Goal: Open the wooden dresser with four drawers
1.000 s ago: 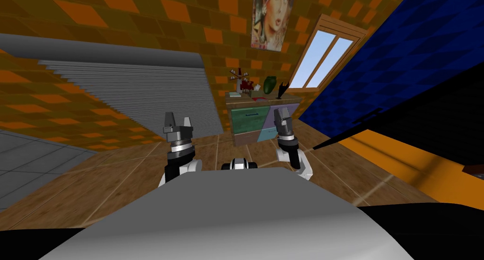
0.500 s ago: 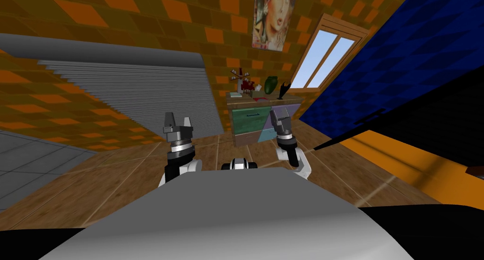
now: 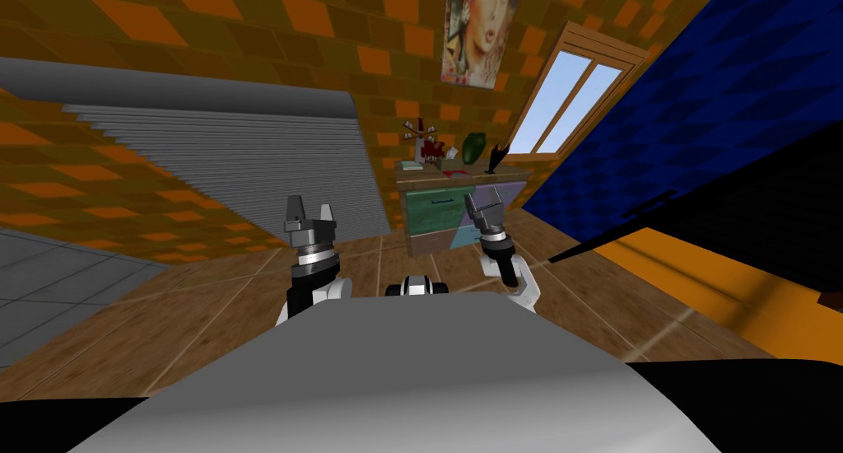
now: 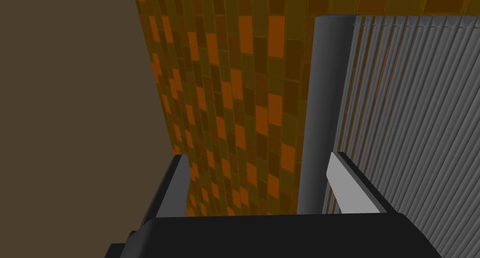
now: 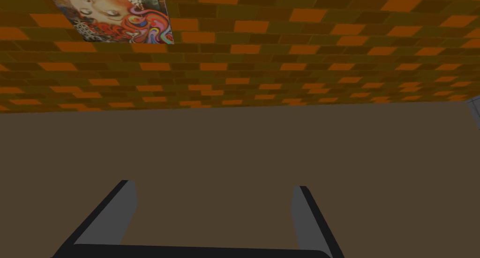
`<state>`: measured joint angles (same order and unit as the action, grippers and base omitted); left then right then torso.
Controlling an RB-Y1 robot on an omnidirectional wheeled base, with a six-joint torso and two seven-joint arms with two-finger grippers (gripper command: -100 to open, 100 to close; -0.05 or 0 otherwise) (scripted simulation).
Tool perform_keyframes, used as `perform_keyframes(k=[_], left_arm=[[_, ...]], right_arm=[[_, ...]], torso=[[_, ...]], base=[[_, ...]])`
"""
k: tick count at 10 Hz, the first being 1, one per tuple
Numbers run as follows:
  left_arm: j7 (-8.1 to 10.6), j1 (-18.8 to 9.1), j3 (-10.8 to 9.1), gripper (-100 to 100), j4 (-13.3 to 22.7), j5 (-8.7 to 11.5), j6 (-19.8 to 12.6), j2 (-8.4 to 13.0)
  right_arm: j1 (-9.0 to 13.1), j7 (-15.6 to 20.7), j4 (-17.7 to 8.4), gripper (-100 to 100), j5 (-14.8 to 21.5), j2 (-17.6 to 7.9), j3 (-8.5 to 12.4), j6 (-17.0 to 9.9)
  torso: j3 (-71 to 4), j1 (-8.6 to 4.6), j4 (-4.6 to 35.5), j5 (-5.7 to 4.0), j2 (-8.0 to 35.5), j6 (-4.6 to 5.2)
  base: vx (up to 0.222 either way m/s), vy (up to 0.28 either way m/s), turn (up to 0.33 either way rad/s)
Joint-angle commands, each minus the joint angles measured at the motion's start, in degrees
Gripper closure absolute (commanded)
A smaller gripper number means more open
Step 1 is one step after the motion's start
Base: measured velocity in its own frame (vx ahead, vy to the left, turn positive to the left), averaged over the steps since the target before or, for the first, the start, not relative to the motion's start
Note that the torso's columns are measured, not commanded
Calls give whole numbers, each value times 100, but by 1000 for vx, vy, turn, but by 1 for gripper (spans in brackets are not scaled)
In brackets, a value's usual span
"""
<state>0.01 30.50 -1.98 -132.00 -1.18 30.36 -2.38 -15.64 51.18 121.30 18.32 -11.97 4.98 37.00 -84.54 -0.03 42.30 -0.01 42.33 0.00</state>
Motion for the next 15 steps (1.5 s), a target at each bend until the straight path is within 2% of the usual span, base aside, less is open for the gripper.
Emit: perform_keyframes(k=[1,2,3,4,5,7,8,10,11,12,13,15], left_arm=[[0,0,0,0,0,0,0,0],[0,0,0,0,0,0,0,0],[0,0,0,0,0,0,0,0],[0,0,0,0,0,0,0,0],[0,0,0,0,0,0,0,0],[0,0,0,0,0,0,0,0],[0,0,0,0,0,0,0,0],[0,0,0,0,0,0,0,0],[0,0,0,0,0,0,0,0],[0,0,0,0,0,0,0,0],[0,0,0,0,0,0,0,0],[0,0,0,0,0,0,0,0]], right_arm=[[83,444,-141,-100,174,-34,26,11],[83,495,-141,-100,174,-34,26,11],[159,721,-277,-100,347,-62,54,13],[159,870,-277,-100,347,-62,54,13],[232,1037,-421,-100,524,-80,85,11],[232,1305,-421,-100,524,-80,85,11],[301,1499,-572,-100,705,-90,118,6],[301,1705,-572,-100,705,-90,118,6],[365,1938,-728,-100,888,-91,154,-3],[365,2091,-728,-100,888,-91,154,-3],[424,2256,-889,-100,1074,-86,192,-14],[424,2485,-889,-100,1074,-86,192,-14]], torso=[[-2,3,-1,0,-5,-1],[-4,4,-2,1,-6,0],[-1,0,-1,0,-2,0],[-3,3,-1,0,-6,-1],[-4,3,-2,1,-7,0],[-4,4,-2,1,-6,0],[1,-4,1,-1,2,0],[-3,3,-1,1,-5,-1],[-2,1,-1,0,-3,0],[-4,4,-2,1,-8,-1],[-5,4,-2,1,-8,0],[-4,4,-2,1,-6,0]], base=[[29,24,2],[12,11,-1],[25,21,2],[29,20,1],[44,37,1],[24,19,0],[25,17,-1],[22,15,-1],[28,19,-2],[34,20,-2],[47,21,-5],[30,19,-1]])
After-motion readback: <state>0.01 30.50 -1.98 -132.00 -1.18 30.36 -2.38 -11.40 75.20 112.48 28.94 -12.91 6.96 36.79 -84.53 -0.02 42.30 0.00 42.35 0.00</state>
